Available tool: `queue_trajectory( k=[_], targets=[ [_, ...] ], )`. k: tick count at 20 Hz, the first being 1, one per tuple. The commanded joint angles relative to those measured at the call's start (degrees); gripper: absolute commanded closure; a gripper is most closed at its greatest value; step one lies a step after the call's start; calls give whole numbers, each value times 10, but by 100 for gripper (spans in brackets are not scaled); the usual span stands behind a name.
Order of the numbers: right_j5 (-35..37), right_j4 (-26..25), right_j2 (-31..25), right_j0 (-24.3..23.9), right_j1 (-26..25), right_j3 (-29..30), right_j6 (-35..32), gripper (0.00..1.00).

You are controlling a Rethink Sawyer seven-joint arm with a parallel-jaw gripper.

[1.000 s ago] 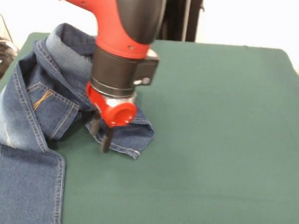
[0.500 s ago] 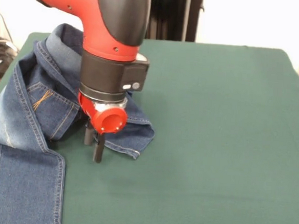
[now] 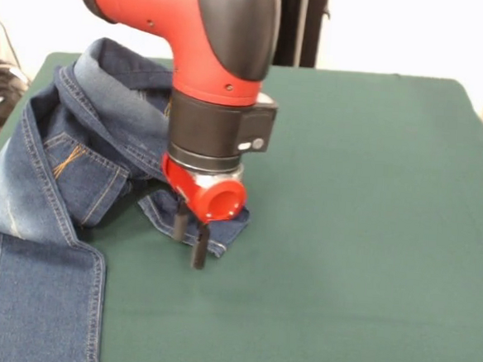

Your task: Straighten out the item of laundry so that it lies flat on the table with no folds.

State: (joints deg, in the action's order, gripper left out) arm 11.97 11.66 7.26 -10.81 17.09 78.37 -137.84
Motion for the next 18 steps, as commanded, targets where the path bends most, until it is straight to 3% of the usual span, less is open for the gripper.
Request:
queue_trajectory(
  k=[1, 13, 18],
  targets=[
    [26, 41, -51, 37, -28, 46, -108, 0],
    [19, 54, -45, 53, -32, 58, -109, 0],
    [-2, 38, -74, 29, -47, 52, -79, 0]
  ],
)
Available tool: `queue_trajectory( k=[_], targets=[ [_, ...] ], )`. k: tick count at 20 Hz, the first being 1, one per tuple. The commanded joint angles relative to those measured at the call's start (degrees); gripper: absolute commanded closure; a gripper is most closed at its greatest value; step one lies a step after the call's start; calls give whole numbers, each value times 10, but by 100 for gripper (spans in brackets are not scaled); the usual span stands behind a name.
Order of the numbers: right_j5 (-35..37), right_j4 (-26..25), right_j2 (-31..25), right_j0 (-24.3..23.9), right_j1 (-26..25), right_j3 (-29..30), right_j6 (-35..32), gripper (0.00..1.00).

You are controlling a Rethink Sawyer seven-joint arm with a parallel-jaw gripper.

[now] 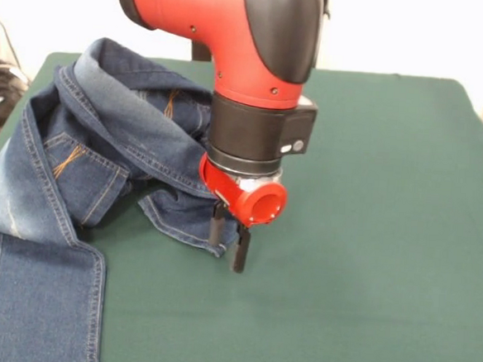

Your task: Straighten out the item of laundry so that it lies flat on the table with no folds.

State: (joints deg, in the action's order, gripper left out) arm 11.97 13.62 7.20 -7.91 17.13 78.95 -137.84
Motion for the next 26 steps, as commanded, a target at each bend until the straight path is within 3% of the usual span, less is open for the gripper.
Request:
queue_trajectory(
  k=[1, 8, 21, 24, 26],
  targets=[
    [-10, 12, -77, -4, -53, 41, -72, 0],
    [-37, -18, -114, -41, -72, 26, -35, 0],
    [-22, -4, -91, -22, -64, 26, -57, 0],
    [9, -7, -61, -4, -34, 38, -58, 0],
    [58, -41, -64, -18, 31, 72, -6, 0]
  ],
)
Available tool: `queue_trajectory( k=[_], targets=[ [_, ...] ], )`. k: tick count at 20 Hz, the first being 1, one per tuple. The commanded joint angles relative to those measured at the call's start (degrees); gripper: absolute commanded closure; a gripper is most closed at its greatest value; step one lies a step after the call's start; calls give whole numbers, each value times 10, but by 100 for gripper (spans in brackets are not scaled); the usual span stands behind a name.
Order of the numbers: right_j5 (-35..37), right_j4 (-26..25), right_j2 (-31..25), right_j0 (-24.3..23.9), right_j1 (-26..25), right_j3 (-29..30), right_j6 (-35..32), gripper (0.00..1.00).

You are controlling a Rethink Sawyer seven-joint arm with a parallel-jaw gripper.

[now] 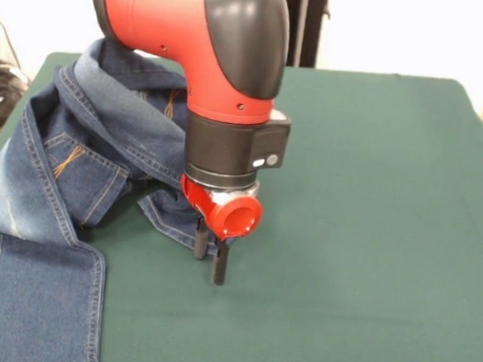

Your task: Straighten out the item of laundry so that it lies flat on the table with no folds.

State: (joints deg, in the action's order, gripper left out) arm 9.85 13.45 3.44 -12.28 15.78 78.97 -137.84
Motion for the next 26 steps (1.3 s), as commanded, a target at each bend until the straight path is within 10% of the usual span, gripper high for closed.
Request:
queue_trajectory(
  k=[1, 9, 26],
  targets=[
    [100, -58, -35, 14, 79, 93, 25, 0],
    [90, -148, -94, -52, 206, 238, 76, 0],
    [-52, -278, -117, -67, 116, 245, -19, 0]
  ],
)
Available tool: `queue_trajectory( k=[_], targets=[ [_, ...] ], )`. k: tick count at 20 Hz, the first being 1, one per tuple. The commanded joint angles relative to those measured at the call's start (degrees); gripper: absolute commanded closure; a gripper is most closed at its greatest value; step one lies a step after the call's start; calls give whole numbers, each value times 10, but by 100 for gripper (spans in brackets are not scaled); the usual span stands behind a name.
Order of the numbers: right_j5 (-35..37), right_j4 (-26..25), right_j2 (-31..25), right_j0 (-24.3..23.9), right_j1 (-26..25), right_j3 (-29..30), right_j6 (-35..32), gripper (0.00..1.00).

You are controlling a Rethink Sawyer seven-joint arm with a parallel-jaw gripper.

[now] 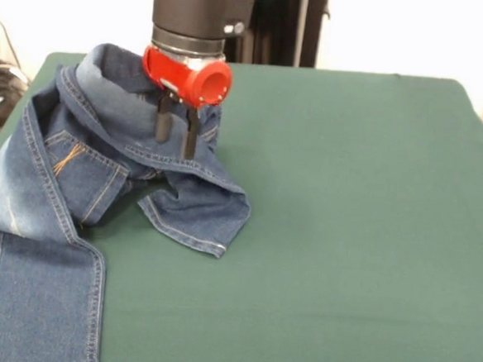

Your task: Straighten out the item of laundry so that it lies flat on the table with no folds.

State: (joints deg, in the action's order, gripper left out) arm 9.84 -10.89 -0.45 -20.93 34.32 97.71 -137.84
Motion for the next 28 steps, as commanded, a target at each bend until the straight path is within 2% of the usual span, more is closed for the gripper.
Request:
queue_trajectory(
  k=[1, 14, 21, 22, 28],
  targets=[
    [-55, -32, -72, 27, -73, 54, -28, 0],
    [-71, 30, -38, 80, -91, 31, -92, 0],
    [-72, 77, 3, 112, -89, 33, -119, 0],
    [-74, 86, 14, 120, -90, 31, -115, 100],
    [-67, 93, 28, 127, -89, 27, -103, 100]
  ],
)
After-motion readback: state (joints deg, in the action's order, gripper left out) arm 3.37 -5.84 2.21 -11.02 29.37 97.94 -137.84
